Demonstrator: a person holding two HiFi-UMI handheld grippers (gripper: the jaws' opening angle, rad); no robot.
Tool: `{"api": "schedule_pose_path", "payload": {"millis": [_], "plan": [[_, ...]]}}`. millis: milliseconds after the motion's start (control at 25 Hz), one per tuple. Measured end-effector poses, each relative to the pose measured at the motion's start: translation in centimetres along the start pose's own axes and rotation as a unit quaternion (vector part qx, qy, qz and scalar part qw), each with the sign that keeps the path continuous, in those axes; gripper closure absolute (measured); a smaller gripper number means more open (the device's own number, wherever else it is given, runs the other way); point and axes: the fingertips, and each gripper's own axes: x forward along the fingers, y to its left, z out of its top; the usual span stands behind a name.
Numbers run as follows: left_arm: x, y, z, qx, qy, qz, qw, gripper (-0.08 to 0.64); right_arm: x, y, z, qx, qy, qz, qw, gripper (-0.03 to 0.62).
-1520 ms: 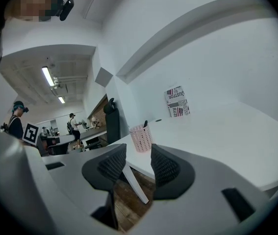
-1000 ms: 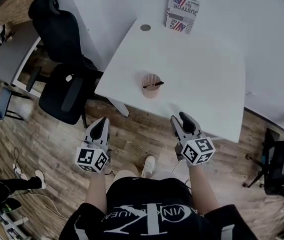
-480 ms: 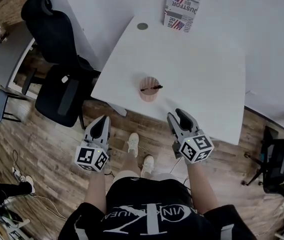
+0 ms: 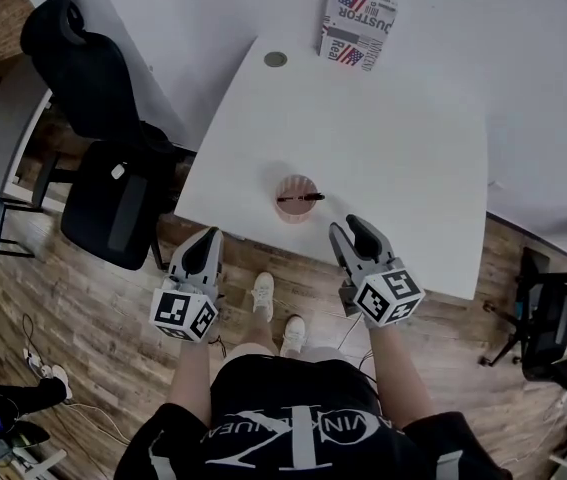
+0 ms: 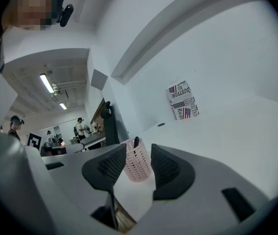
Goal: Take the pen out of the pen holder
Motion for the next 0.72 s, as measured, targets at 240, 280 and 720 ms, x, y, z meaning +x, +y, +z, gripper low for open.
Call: {"api": "schedule_pose_path", "payload": {"millis": [240, 280, 720], "plan": [[2.2, 0.9, 0.0, -0.002, 0.007, -0.013, 0.9999, 0.546, 2.5, -0.1, 0.8, 0.005, -0.002, 0.002, 1.0, 0.448], [2.6, 1.0, 0.0, -0.003, 0.008, -0.016, 0.9998, 0.546, 2.9, -0.1, 0.9, 0.007, -0.002, 0.002, 1.0, 0.448], [4.9, 1.2, -0.2, -0.006, 0.014, -0.035, 0.9993, 0.546, 5.5, -0.1, 1.1, 0.027, 0.001, 0.01, 1.0, 0.448]]}}
